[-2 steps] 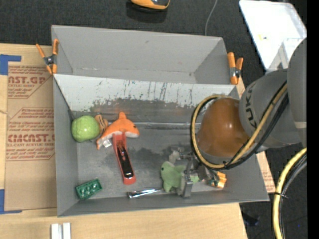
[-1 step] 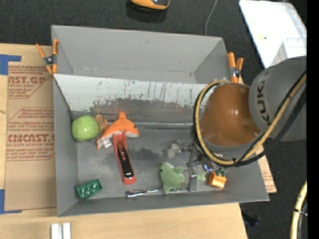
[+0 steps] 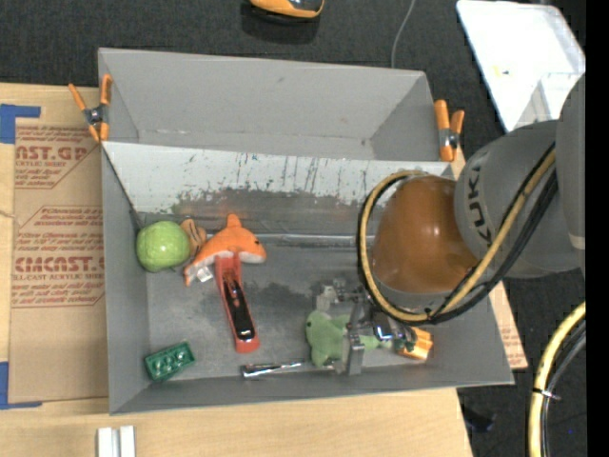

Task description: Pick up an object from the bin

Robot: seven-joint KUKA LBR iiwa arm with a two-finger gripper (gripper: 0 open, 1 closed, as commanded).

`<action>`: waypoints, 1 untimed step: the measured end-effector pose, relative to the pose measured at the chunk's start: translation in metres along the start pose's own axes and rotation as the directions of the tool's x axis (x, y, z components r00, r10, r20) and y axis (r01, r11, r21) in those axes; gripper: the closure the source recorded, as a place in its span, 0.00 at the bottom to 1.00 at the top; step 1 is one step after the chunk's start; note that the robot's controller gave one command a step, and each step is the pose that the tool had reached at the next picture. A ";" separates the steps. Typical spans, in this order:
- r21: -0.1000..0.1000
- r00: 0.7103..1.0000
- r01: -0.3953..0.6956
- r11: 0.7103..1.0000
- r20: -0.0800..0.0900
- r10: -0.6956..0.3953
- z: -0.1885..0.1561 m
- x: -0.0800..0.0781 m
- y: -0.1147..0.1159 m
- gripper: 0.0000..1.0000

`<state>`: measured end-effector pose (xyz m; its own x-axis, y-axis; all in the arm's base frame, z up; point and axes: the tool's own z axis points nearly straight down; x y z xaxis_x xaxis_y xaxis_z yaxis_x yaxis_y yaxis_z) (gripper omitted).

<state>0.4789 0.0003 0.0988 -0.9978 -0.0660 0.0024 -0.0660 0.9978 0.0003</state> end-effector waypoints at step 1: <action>0.000 0.994 -0.108 0.994 0.014 0.108 0.029 -0.003 -0.008 0.00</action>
Offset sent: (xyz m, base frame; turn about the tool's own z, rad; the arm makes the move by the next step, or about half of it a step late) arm 0.0039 0.0029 -0.0288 -0.1093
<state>0.4820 -0.0070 0.0695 -0.9990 0.0425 -0.0117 0.0425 0.9991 0.0004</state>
